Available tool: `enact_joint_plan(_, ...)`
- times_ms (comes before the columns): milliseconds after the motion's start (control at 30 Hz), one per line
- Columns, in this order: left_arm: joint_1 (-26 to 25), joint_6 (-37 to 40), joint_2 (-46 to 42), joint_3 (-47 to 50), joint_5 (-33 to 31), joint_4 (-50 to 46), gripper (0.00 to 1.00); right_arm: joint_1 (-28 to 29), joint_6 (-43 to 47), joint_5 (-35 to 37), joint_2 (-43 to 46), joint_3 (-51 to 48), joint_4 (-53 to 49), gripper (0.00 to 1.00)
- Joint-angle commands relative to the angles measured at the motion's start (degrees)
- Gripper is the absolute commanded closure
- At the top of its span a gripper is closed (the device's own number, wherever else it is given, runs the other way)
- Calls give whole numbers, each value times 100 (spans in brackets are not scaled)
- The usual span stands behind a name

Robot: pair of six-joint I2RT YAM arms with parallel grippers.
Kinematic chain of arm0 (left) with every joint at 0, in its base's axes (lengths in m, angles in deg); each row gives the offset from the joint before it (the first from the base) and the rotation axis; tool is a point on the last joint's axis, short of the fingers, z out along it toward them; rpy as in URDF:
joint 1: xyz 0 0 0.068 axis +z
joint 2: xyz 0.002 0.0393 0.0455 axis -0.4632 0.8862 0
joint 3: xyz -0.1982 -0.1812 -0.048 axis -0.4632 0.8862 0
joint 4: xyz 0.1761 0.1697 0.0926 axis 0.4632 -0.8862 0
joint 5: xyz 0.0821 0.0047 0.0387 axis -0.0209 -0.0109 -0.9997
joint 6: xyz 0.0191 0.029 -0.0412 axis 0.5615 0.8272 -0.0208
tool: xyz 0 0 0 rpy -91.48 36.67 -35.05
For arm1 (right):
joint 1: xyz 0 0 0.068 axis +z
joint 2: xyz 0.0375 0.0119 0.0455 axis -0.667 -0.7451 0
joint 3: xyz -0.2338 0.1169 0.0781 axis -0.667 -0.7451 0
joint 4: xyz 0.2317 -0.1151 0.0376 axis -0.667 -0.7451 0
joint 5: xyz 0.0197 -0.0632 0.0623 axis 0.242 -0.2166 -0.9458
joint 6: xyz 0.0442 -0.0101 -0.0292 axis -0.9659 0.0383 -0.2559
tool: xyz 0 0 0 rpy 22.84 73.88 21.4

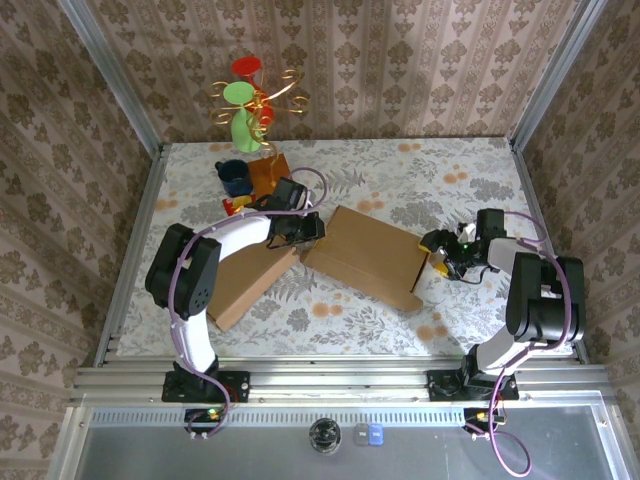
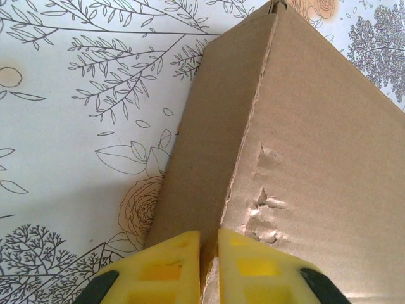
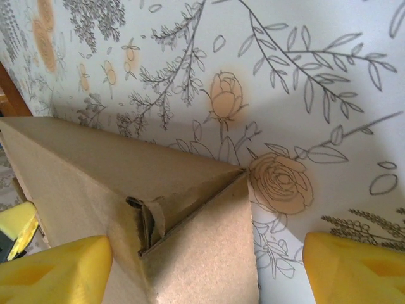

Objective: Fold the paper box

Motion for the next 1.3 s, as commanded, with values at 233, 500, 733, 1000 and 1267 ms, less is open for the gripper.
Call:
enact_joint_plan(233, 30, -146, 199, 87, 201, -30, 96, 73, 53, -125, 170, -13, 49, 18)
enact_joint_plan(500, 193, -107, 168, 271, 210, 5, 97, 24, 484, 56, 213, 123, -185, 12)
enact_joint_plan(733, 300, 55, 247, 301, 191, -104, 98, 210, 322, -366, -248, 394, 70, 12)
enact_joint_plan(1000, 425, 97, 311, 419, 162, -61, 98, 539, -276, -1048, -421, 380, 980, 0)
enact_joint_plan(1267, 488, 220, 317, 434, 151, -125, 98, 715, -700, -1376, -454, 617, 1394, 12)
